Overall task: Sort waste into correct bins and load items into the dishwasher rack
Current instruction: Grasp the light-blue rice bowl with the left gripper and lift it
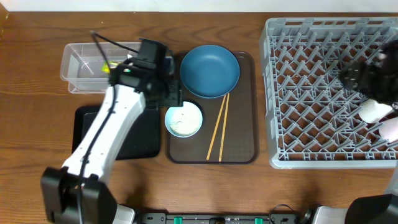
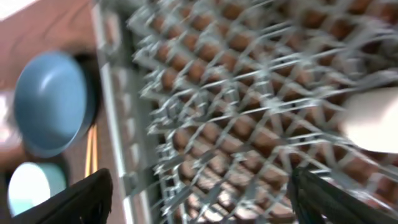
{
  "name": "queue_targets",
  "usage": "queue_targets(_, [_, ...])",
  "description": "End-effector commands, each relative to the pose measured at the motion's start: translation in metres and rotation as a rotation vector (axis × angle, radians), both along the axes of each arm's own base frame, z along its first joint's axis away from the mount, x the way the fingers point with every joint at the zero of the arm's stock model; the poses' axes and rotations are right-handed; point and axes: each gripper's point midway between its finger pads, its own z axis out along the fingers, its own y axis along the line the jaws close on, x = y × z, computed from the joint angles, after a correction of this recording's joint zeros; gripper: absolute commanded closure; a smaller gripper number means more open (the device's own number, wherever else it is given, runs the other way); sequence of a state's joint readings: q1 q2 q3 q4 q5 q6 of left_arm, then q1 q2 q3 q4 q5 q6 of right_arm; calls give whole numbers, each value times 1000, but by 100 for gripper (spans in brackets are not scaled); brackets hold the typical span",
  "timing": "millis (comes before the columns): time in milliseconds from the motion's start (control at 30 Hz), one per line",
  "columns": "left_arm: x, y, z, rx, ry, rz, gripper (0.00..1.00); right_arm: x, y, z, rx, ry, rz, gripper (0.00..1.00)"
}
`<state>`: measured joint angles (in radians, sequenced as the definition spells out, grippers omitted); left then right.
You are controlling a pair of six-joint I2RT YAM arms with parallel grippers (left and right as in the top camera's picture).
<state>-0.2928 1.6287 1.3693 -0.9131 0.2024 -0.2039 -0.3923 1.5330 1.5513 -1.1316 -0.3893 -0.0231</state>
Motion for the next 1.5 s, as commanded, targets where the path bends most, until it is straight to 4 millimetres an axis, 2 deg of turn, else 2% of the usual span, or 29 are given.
queue_targets(0, [-3, -14, -19, 10, 61, 21, 31, 4, 28, -1, 2, -3, 110, 11])
queue_targets(100, [-8, -28, -37, 20, 116, 23, 31, 5, 38, -4, -29, 9, 141, 10])
queue_targets(300, [-15, -53, -70, 51, 178, -40, 31, 5, 45, -6, -58, 20, 160, 9])
queue_targets(633, [-22, -87, -105, 74, 203, -126, 32, 5, 45, -6, -58, 21, 160, 9])
queue_targets(733, [-27, -90, -117, 91, 227, -141, 41, 5, 45, -6, -58, 21, 160, 9])
queue_targets(900, [-31, -92, -129, 105, 251, -150, 67, 5, 45, -6, -58, 21, 160, 9])
queue_targets(1067, [-33, -91, -131, 111, 262, -149, 81, 5, 45, -6, -58, 21, 160, 9])
queue_targets(1133, [-34, -90, -131, 115, 269, -149, 92, 5, 45, -6, -58, 21, 160, 9])
queue_targets(1167, [-35, -89, -131, 116, 273, -149, 94, 5, 45, -6, -58, 21, 160, 9])
queue_targets(1333, [-39, -85, -122, 123, 277, -146, 94, 5, 45, -6, -59, 21, 161, 9])
queue_targets(1467, [-33, -74, -95, 131, 217, -122, 94, 4, 40, -7, -82, 29, 151, 9])
